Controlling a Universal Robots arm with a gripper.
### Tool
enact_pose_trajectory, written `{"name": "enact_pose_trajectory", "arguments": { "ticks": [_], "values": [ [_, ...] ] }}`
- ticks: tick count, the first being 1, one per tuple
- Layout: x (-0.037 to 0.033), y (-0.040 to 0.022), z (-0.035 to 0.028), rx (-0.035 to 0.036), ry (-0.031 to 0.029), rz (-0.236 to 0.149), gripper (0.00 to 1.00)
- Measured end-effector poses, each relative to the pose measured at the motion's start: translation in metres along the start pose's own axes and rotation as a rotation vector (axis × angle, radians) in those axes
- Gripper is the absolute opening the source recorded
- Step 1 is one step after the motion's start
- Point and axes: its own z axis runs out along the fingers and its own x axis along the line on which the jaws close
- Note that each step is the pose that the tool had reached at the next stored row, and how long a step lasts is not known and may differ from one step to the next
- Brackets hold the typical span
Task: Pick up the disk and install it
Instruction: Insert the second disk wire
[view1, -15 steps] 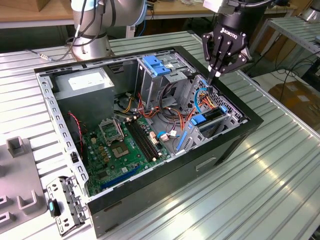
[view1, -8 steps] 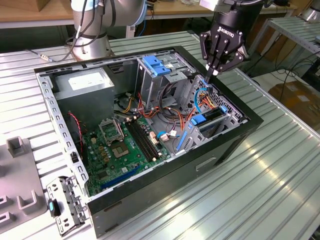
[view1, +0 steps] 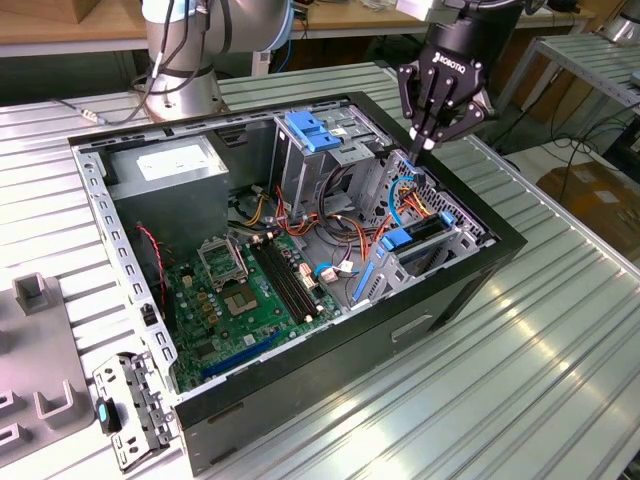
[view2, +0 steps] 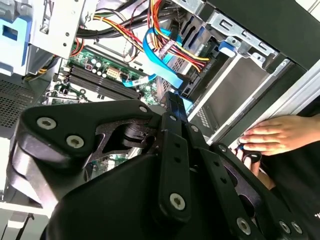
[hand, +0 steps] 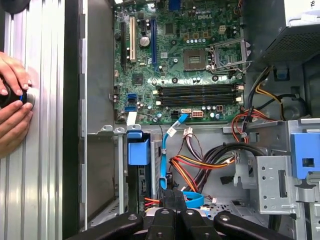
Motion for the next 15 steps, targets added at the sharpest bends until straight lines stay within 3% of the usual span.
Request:
{"name": "enact_pose_trajectory", "arguments": {
  "ticks": [1,2,3,5,6,7,8,9,10,11,15],
  "values": [
    [-0.0016,0.0000,0.0008,0.0004,0.0108,0.001,0.11],
    [-0.0026,-0.0001,0.0017,0.0011,0.0296,0.003,0.11],
    [-0.0052,-0.0004,0.0027,0.0015,0.0431,0.004,0.11],
    [-0.0120,-0.0025,0.0043,0.0022,0.0631,0.006,0.11],
    [-0.0134,-0.0029,0.0046,0.0025,0.0752,0.007,0.18],
    [-0.0145,-0.0033,0.0048,0.0029,0.0865,0.008,0.18],
    [-0.0166,-0.0037,0.0055,0.0035,0.1027,0.010,0.18],
    [-0.0172,-0.0038,0.0061,0.0037,0.1094,0.010,0.18],
    [-0.0181,-0.0040,0.0073,0.0040,0.1185,0.011,0.25],
    [-0.0193,-0.0044,0.0088,0.0043,0.1284,0.012,0.25],
    [-0.0212,-0.0053,0.0124,0.0051,0.1527,0.014,0.26]
  ]
}}
